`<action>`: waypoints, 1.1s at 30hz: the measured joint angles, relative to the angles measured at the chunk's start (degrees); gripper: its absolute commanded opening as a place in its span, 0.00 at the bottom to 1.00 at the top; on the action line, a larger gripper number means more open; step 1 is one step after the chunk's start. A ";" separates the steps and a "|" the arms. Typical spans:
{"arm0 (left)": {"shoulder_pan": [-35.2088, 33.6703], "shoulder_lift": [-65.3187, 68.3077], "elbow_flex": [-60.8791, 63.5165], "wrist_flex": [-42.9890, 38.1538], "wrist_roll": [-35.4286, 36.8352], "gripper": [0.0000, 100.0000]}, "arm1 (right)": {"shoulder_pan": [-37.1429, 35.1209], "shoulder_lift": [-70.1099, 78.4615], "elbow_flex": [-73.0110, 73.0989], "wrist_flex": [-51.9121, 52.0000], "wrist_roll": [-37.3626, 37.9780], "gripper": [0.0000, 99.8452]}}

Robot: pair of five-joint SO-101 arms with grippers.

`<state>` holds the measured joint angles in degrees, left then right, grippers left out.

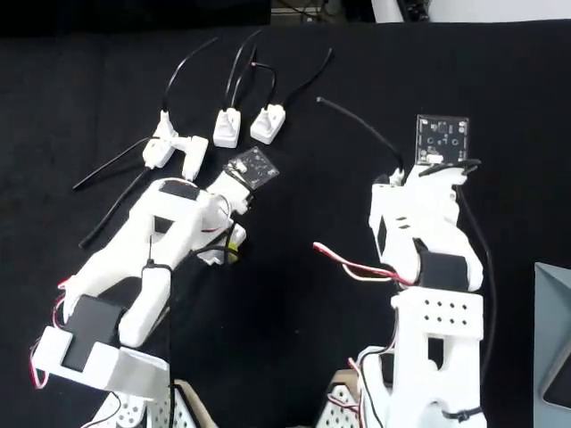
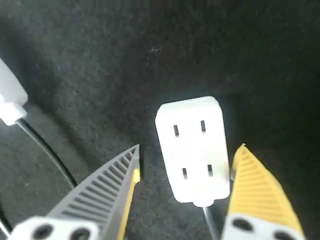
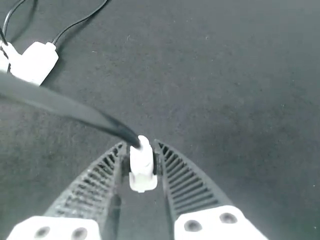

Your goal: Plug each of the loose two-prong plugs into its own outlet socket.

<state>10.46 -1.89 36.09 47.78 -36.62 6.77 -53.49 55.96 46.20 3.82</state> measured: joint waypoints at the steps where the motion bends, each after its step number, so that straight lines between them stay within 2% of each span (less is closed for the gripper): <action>1: -0.26 -0.88 0.00 0.26 0.00 0.29 | -0.09 0.00 0.00 0.00 0.00 0.01; 10: -4.13 -22.15 -2.02 12.84 11.60 0.29 | -6.86 0.00 0.00 0.00 -0.09 0.01; 16: -12.92 -36.22 0.62 15.91 26.37 0.29 | -16.79 0.00 0.00 0.00 -2.46 0.01; 20: -18.29 -41.93 6.77 15.91 33.85 0.29 | -24.18 0.00 0.00 0.00 -2.46 0.01; 24: -21.63 -46.15 13.63 15.65 37.01 0.29 | -30.42 0.00 0.70 -2.64 -2.73 0.01; 28: -24.35 -49.93 21.45 10.64 39.56 0.29 | -34.37 3.69 2.64 -9.76 -2.55 0.01; 33: -29.80 -51.52 27.25 4.84 43.78 0.29 | -39.03 13.98 2.64 -17.23 1.14 0.01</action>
<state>-19.34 -53.41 63.34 52.62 7.16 -32.26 -39.52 58.59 28.97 4.97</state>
